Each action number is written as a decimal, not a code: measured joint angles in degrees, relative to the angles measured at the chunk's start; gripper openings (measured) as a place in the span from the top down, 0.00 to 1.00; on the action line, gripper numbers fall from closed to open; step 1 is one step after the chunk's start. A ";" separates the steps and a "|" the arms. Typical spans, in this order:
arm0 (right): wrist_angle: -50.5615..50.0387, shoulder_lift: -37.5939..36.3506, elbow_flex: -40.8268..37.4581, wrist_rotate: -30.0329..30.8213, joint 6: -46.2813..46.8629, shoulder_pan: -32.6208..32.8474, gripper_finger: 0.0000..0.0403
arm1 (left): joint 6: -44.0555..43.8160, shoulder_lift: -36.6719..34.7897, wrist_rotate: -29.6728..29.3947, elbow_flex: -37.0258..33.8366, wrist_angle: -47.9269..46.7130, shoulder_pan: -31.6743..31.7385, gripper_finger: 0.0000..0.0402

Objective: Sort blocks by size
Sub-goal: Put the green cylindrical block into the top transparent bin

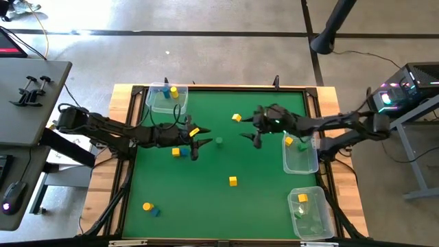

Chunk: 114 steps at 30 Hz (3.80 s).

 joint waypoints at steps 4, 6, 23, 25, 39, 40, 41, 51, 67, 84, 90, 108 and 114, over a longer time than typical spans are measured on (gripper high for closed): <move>11.33 -1.75 -7.45 0.54 3.99 1.39 0.27 | -0.40 4.32 1.37 0.00 5.12 1.32 0.60; 13.65 -1.66 -9.22 0.58 5.39 1.90 0.27 | -0.44 6.19 3.00 0.42 5.06 2.14 0.58; 14.98 -1.57 -9.81 3.71 5.48 3.60 0.27 | -4.42 20.54 4.27 15.53 -19.05 3.11 0.38; 14.94 -1.57 -9.81 3.73 5.48 3.60 0.27 | -5.16 21.41 4.68 16.13 -18.93 3.11 0.38; 14.91 -1.57 -9.81 3.73 5.48 3.60 0.27 | -7.11 22.22 4.02 16.63 -19.71 4.71 0.45; 14.91 -1.57 -9.81 3.73 5.48 3.60 0.27 | -7.15 22.22 4.02 16.63 -19.67 4.71 0.46; 14.89 -1.57 -9.81 3.73 5.48 3.60 0.27 | -7.15 22.22 4.02 16.63 -19.62 4.71 0.47; 14.72 -1.55 -9.81 3.75 5.48 3.62 0.27 | -7.61 22.73 4.02 16.61 -19.66 4.71 0.52; 14.40 -1.53 -9.79 3.75 5.48 3.62 0.27 | -8.09 23.90 4.02 16.67 -18.68 4.77 0.61; 13.54 -1.53 -9.75 3.99 5.48 3.61 0.27 | -8.09 26.67 3.97 16.65 -15.02 5.04 0.70; 13.45 -1.53 -9.75 3.99 5.48 3.62 0.27 | -4.88 20.54 -6.85 19.96 -25.33 5.01 0.79; 13.16 -1.53 -9.75 4.00 5.57 3.62 0.27 | -3.64 -0.84 -6.55 16.70 -45.53 36.47 0.79; 13.16 -1.53 -9.75 4.03 5.64 3.61 0.27 | -5.19 0.55 1.54 10.49 -35.17 46.32 0.79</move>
